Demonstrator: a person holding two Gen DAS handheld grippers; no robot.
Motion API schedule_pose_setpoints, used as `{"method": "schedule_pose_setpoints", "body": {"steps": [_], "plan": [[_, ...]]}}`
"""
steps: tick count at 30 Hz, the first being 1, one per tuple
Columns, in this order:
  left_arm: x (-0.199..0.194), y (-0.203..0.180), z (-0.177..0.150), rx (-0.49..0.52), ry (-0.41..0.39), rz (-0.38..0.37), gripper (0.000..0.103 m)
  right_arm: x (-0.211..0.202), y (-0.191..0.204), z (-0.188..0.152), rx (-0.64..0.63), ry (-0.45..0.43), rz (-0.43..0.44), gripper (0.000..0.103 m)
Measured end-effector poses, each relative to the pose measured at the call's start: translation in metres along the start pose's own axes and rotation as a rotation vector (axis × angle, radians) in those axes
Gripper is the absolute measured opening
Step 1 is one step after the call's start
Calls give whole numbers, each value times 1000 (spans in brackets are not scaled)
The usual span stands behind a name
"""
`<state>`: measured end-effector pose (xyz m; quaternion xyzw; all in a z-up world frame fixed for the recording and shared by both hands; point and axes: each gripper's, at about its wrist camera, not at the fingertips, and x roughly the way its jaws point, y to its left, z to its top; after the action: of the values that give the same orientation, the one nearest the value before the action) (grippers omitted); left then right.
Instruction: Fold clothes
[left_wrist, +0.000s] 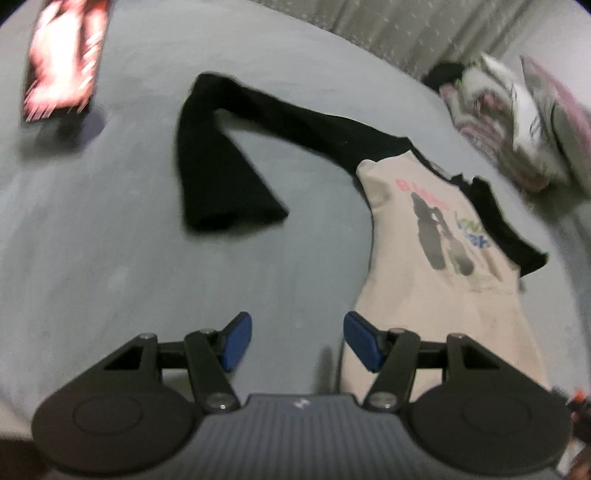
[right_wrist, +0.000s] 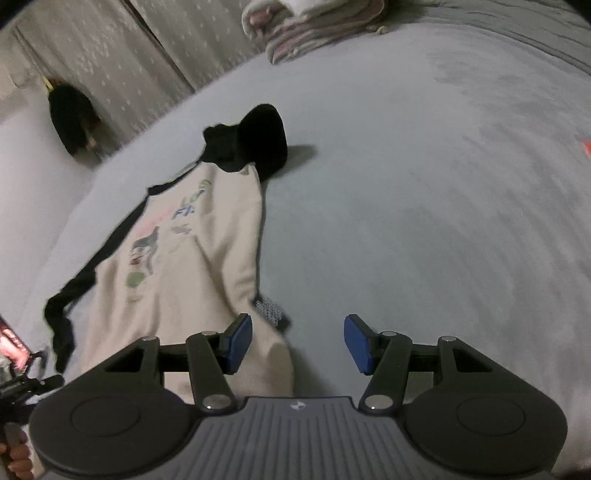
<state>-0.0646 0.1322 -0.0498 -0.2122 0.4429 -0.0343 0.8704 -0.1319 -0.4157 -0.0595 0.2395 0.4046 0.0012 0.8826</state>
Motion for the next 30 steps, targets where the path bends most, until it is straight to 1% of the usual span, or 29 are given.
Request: {"method": "schedule_pose_setpoints", "body": {"steps": [4, 8, 10, 12, 16, 18, 22, 26, 30], "plan": [[-22, 16, -38, -19, -76, -76, 58, -27, -5, -33, -5, -79, -4, 56], [-31, 15, -67, 79, -143, -95, 58, -38, -8, -58, 21, -159, 40, 56], [-33, 15, -80, 106, -181, -118, 56, -36, -3, -67, -10, -189, 49, 56], [-30, 12, -89, 134, -219, -121, 56, -30, 3, -74, -43, -218, 40, 56], [-22, -6, -108, 274, -293, -60, 57, -19, 12, -89, -109, -283, 3, 54], [-19, -12, -114, 310, -325, -29, 56, -14, 16, -94, -145, -319, -24, 54], [-14, -15, -119, 291, -383, 14, 49, -7, 22, -95, -167, -364, -57, 52], [-5, -21, -121, 284, -429, 67, 49, 3, 30, -94, -210, -387, -106, 51], [5, -35, -124, 305, -467, 129, 53, 13, 37, -92, -254, -408, -155, 50]]}}
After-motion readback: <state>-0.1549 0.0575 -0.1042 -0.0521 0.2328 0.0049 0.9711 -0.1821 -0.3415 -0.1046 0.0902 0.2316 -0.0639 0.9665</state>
